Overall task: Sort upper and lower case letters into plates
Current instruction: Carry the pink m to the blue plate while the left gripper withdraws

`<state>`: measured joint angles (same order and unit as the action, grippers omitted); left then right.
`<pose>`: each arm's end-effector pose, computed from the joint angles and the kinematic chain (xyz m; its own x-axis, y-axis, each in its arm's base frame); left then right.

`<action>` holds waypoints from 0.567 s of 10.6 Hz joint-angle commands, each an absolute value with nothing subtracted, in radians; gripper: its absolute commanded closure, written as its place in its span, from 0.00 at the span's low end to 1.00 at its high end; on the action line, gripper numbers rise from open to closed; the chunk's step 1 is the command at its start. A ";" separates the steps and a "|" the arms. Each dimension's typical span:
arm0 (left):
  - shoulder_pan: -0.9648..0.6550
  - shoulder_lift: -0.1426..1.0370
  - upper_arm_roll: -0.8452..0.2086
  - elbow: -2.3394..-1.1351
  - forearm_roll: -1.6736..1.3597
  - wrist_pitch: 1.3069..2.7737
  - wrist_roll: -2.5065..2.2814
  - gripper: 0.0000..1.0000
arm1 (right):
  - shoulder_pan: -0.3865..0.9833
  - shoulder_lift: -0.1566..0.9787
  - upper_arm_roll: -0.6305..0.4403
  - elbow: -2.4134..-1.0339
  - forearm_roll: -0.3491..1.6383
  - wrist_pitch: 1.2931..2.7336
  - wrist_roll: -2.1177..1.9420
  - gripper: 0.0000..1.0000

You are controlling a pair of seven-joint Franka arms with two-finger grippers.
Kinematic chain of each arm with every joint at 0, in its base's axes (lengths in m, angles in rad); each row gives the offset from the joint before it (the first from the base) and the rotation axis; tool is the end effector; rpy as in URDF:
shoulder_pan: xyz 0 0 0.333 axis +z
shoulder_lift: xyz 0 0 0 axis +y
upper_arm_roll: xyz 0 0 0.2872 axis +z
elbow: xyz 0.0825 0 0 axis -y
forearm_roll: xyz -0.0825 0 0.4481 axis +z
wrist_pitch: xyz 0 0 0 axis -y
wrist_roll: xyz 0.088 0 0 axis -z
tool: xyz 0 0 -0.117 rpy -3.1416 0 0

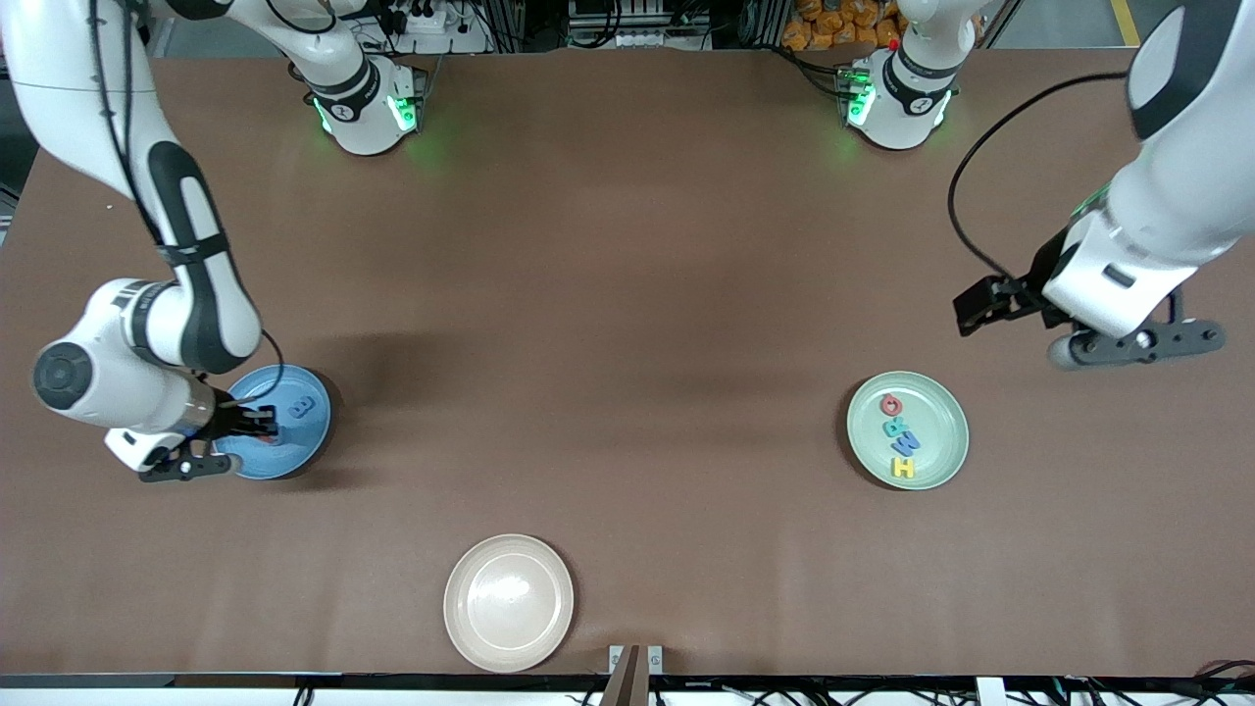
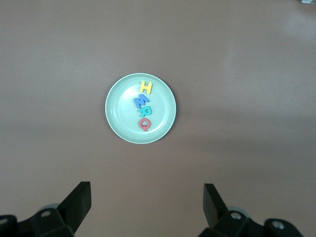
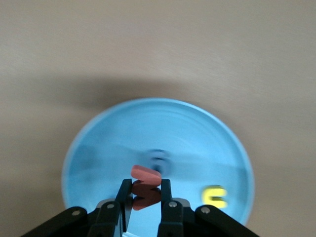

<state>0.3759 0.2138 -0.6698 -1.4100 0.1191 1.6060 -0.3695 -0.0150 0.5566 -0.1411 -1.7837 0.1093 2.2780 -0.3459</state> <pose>0.6552 -0.1442 0.5637 0.9961 0.0861 0.0209 0.0857 -0.9961 0.0221 0.6750 -0.1011 0.1619 0.9895 0.1354 -0.0503 0.1344 -0.9907 -0.0230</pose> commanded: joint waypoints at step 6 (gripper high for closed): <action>0.123 0.049 -0.267 -1.459 0.005 1.523 -0.091 0.00 | -0.015 0.454 -0.121 -1.835 0.097 2.249 -0.383 0.00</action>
<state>0.1335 0.0791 -0.2909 -1.4257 0.0317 1.5283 -0.1289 -0.0248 0.5085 -0.1256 -1.7961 0.1092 2.2557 -0.3808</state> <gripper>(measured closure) 0.000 0.079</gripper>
